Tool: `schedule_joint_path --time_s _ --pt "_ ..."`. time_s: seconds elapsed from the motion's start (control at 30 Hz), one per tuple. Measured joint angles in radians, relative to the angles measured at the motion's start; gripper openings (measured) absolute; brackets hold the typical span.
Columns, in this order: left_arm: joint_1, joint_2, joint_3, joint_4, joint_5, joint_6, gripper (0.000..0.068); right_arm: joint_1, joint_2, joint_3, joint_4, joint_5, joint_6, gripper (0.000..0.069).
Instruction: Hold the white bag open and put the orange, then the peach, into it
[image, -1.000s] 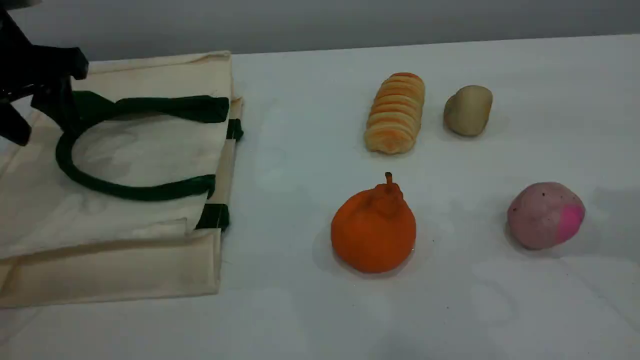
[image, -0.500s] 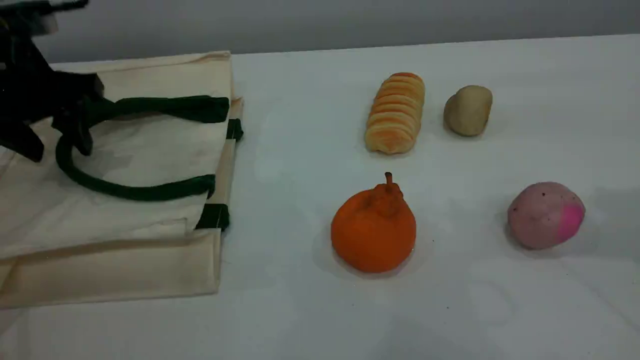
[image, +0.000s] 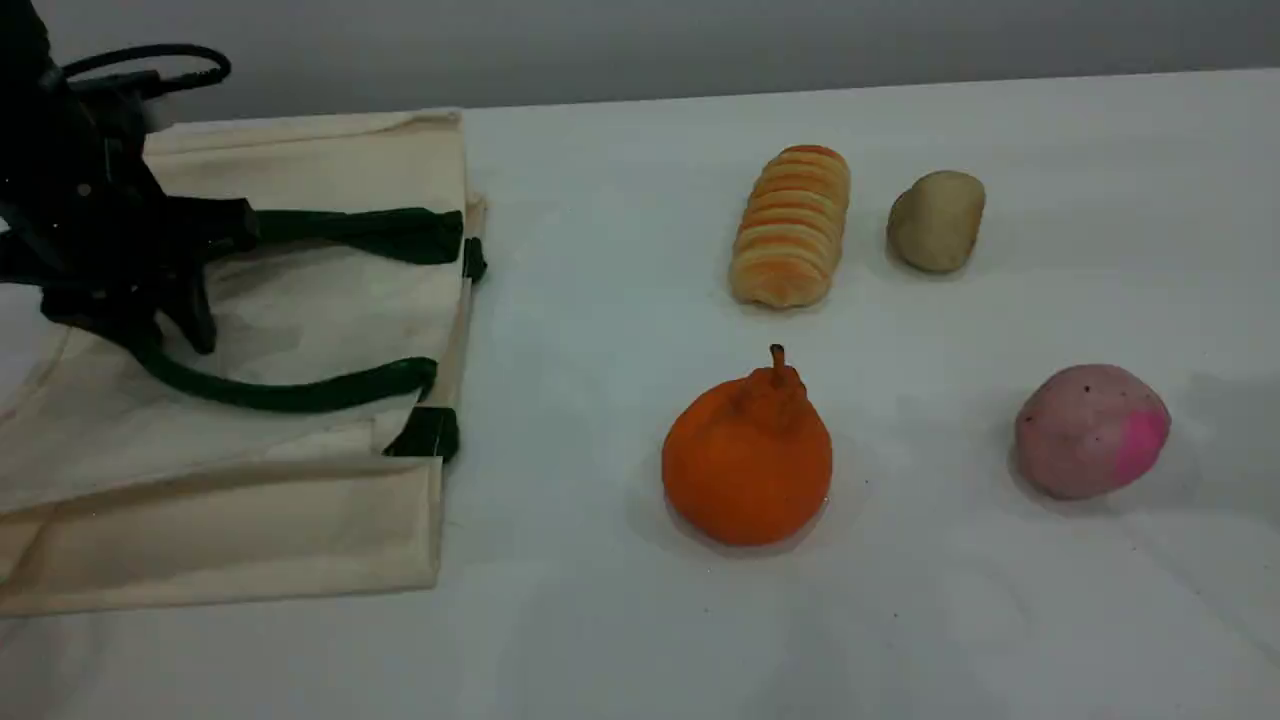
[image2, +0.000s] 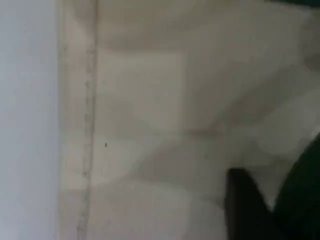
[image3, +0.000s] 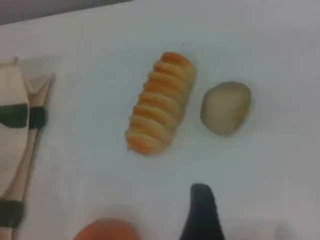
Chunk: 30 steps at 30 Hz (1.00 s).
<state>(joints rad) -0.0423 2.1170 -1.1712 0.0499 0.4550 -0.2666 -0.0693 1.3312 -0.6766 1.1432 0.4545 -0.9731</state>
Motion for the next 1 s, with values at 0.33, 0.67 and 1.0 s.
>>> schedule_joint_path --time_s 0.33,0.67,1.0 --pt "-0.028 -0.038 -0.065 -0.060 0.048 0.116 0.0054 0.000 0.001 0.000 0.003 -0.002 0.000 0.0482" --pt "-0.036 -0.200 -0.332 -0.517 0.347 0.535 0.0053 0.000 0.097 0.000 0.053 0.022 -0.013 0.0482" --pt "-0.099 -0.323 -0.567 -0.675 0.645 0.622 0.0053 0.048 0.221 0.001 0.223 0.100 -0.197 0.0482"
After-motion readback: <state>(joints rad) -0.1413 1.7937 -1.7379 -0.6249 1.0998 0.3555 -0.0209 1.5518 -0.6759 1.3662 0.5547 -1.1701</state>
